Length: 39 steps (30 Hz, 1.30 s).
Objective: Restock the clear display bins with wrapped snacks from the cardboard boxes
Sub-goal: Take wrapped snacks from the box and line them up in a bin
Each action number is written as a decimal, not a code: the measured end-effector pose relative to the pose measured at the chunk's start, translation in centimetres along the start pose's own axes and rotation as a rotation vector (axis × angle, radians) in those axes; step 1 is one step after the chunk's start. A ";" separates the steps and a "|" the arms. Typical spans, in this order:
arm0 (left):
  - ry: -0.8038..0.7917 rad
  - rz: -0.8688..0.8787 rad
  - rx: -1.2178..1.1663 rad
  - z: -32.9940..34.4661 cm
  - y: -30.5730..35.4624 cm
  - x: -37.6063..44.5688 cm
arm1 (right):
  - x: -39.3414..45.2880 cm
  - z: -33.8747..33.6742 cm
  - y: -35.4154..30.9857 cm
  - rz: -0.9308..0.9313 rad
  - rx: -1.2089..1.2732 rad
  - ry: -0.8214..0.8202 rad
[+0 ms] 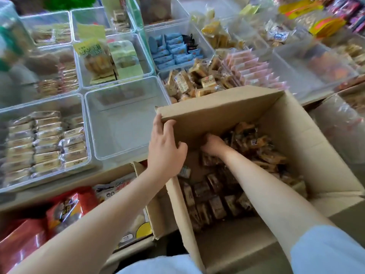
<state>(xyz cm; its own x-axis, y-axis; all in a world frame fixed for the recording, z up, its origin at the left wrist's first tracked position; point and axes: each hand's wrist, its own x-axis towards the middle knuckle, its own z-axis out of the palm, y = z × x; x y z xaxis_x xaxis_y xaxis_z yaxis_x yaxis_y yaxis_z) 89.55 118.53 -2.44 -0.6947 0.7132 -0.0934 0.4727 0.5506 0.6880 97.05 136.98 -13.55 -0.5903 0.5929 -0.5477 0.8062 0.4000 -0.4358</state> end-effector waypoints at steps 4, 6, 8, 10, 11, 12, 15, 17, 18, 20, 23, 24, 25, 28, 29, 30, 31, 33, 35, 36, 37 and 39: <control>-0.005 0.042 -0.005 -0.5 -0.6 -0.2 | 2.8 3.4 2.2 0.021 -0.214 -0.095; -0.005 0.034 -0.001 -0.5 -0.7 -0.2 | 4.1 4.8 3.7 0.002 -0.415 -0.142; -0.006 0.017 0.000 -0.3 -0.6 -0.1 | 5.0 6.3 5.1 -0.003 -0.568 -0.171; -0.005 0.015 -0.010 -0.2 -0.5 0.0 | 5.2 7.5 5.7 -0.002 -0.688 -0.150; -0.003 0.015 -0.016 -0.1 -0.5 0.1 | 5.2 7.9 5.7 -0.014 -0.746 -0.132; 0.001 0.013 -0.021 -0.1 -0.5 0.1 | 5.2 8.2 5.7 -0.028 -0.782 -0.102; 0.009 0.015 -0.025 0.1 -0.4 0.3 | 5.1 8.7 5.3 -0.026 -0.800 -0.103; 0.014 0.016 -0.017 0.2 -0.3 0.3 | 4.8 8.6 5.1 -0.012 -0.692 -0.115; 0.016 0.017 -0.015 0.2 -0.3 0.4 | 4.5 7.9 4.8 0.029 -0.512 -0.152; 0.018 0.021 -0.015 0.2 -0.4 0.4 | 3.7 5.5 3.6 0.072 -0.039 -0.269; 0.019 0.036 -0.036 0.2 -0.6 0.3 | 0.8 0.8 1.4 0.010 0.324 -0.425; 0.019 0.039 -0.044 0.2 -0.6 0.2 | -0.7 -0.9 0.6 -0.014 0.406 -0.460; 0.019 0.042 -0.056 0.2 -0.8 0.2 | -2.4 -2.5 -0.4 -0.036 0.513 -0.495; 0.003 0.020 -0.189 0.1 -1.2 0.0 | -7.0 -6.6 -2.5 -0.184 0.904 -0.584; -0.004 0.014 -0.269 -0.2 -1.1 -0.4 | -8.5 -7.6 -3.4 -0.247 1.030 -0.603; 0.001 0.031 -0.352 -0.7 -1.0 -0.8 | -9.7 -8.3 -4.3 -0.298 1.122 -0.608; 0.023 0.072 -0.427 -1.4 -1.0 -1.2 | -10.7 -8.8 -5.4 -0.333 1.192 -0.607; 0.091 0.212 -0.447 -3.0 -0.9 -2.0 | -12.0 -9.1 -7.9 -0.372 1.219 -0.557; 0.157 0.326 -0.366 -4.6 -1.4 -2.1 | -12.8 -8.3 -10.6 -0.388 1.155 -0.487; 0.200 0.343 -0.350 -5.4 -1.7 -2.1 | -13.1 -7.6 -12.1 -0.381 1.107 -0.463; 0.243 0.318 -0.375 -6.3 -2.2 -1.9 | -13.4 -6.8 -13.5 -0.376 1.050 -0.442; 0.278 0.167 -0.535 -8.8 -3.4 -1.6 | -13.9 -5.2 -16.2 -0.382 0.943 -0.442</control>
<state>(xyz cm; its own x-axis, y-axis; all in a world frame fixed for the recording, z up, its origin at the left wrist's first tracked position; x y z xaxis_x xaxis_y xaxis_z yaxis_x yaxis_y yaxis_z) 84.25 111.70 1.71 -0.7838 0.5919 0.1876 0.3002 0.0968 0.9489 92.37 125.87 4.86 -0.9071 0.1670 -0.3865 0.3265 -0.3005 -0.8962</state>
